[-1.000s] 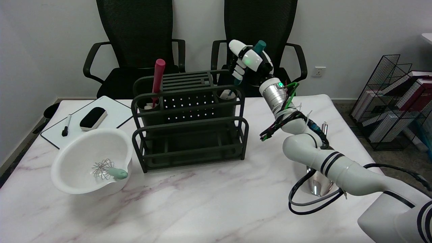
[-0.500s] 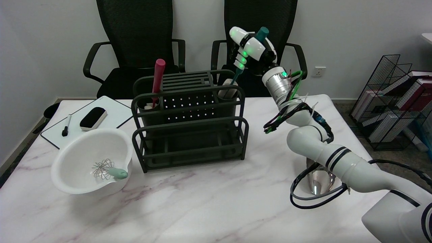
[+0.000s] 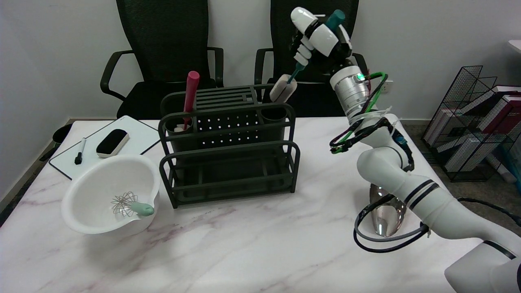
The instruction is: Pick up the blue drink carton.
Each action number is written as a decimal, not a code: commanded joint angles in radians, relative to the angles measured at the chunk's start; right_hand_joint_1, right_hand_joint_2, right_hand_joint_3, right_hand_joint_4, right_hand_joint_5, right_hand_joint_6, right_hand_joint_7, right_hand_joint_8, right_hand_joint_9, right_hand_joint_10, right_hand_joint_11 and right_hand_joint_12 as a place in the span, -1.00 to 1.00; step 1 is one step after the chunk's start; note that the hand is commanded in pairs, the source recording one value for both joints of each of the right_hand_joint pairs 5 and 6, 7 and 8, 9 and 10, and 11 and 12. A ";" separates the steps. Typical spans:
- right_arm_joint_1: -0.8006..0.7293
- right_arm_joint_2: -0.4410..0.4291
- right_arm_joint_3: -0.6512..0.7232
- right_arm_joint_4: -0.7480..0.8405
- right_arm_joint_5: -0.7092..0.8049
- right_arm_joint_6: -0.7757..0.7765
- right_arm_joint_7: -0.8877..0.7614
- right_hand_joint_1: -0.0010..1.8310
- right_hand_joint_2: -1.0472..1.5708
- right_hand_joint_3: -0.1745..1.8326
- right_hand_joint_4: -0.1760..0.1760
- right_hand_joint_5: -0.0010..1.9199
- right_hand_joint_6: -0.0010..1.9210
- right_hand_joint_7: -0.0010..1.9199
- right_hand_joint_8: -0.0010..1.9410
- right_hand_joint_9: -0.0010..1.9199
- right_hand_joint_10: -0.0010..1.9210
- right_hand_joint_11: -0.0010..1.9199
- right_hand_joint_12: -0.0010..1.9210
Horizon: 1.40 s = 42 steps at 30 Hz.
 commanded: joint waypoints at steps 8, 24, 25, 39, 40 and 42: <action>-0.386 0.012 0.387 0.301 0.008 0.067 -0.221 0.06 1.00 -0.32 0.00 1.00 1.00 1.00 0.98 1.00 1.00 1.00 1.00; -0.689 -0.034 0.274 0.255 0.008 0.405 -0.222 0.06 1.00 -0.32 0.00 1.00 1.00 1.00 0.98 1.00 1.00 1.00 1.00; -0.702 -0.034 0.262 0.255 0.008 0.427 -0.222 0.05 1.00 -0.32 0.00 1.00 1.00 1.00 0.98 1.00 1.00 1.00 1.00; -0.972 0.010 0.049 0.216 -0.006 0.864 -0.222 0.08 1.00 -0.32 0.00 1.00 1.00 1.00 0.98 1.00 1.00 1.00 1.00; -0.972 0.016 0.034 0.213 -0.006 0.871 -0.222 0.08 1.00 -0.32 0.00 1.00 1.00 1.00 0.98 1.00 1.00 1.00 1.00; -0.963 0.038 -0.012 0.208 -0.006 0.907 -0.218 0.08 1.00 -0.33 0.00 1.00 1.00 1.00 0.98 1.00 1.00 1.00 1.00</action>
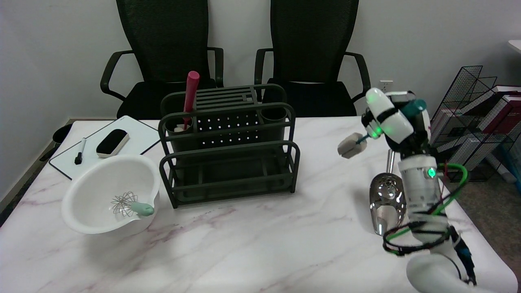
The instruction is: Pick up the blue drink carton.
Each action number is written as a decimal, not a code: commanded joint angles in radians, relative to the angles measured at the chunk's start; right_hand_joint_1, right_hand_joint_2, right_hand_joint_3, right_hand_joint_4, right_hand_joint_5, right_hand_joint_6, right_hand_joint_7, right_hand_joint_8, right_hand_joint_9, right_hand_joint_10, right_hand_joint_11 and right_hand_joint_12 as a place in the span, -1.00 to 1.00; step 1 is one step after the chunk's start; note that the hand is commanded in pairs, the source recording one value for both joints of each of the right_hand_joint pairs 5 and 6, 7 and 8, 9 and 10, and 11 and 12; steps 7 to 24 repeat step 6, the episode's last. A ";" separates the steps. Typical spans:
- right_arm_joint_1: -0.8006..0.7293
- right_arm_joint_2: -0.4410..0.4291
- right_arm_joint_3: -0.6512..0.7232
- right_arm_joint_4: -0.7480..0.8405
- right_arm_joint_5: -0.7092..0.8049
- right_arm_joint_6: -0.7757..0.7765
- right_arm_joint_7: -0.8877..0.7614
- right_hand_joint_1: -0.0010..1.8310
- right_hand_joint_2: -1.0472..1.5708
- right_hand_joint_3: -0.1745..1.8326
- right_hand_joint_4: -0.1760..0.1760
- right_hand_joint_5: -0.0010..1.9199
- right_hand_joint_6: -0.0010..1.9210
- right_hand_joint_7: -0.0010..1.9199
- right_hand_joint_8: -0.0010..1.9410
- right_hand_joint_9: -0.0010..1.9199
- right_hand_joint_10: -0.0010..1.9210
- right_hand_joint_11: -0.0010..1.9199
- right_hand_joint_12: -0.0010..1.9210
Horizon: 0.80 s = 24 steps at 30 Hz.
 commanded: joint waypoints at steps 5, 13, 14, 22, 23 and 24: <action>-0.234 0.100 -0.285 -0.041 -0.007 0.445 -0.004 0.08 1.00 -0.33 0.00 1.00 1.00 1.00 0.98 1.00 1.00 1.00 1.00; -0.230 0.106 -0.288 -0.042 -0.007 0.445 -0.004 0.08 1.00 -0.33 0.00 1.00 1.00 1.00 0.98 1.00 1.00 1.00 1.00; -0.230 0.106 -0.288 -0.042 -0.007 0.445 -0.004 0.08 1.00 -0.33 0.00 1.00 1.00 1.00 0.98 1.00 1.00 1.00 1.00; -0.230 0.106 -0.288 -0.042 -0.007 0.445 -0.004 0.08 1.00 -0.33 0.00 1.00 1.00 1.00 0.98 1.00 1.00 1.00 1.00; -0.230 0.106 -0.288 -0.042 -0.007 0.445 -0.004 0.08 1.00 -0.33 0.00 1.00 1.00 1.00 0.98 1.00 1.00 1.00 1.00; -0.230 0.106 -0.288 -0.042 -0.007 0.445 -0.004 0.08 1.00 -0.33 0.00 1.00 1.00 1.00 0.98 1.00 1.00 1.00 1.00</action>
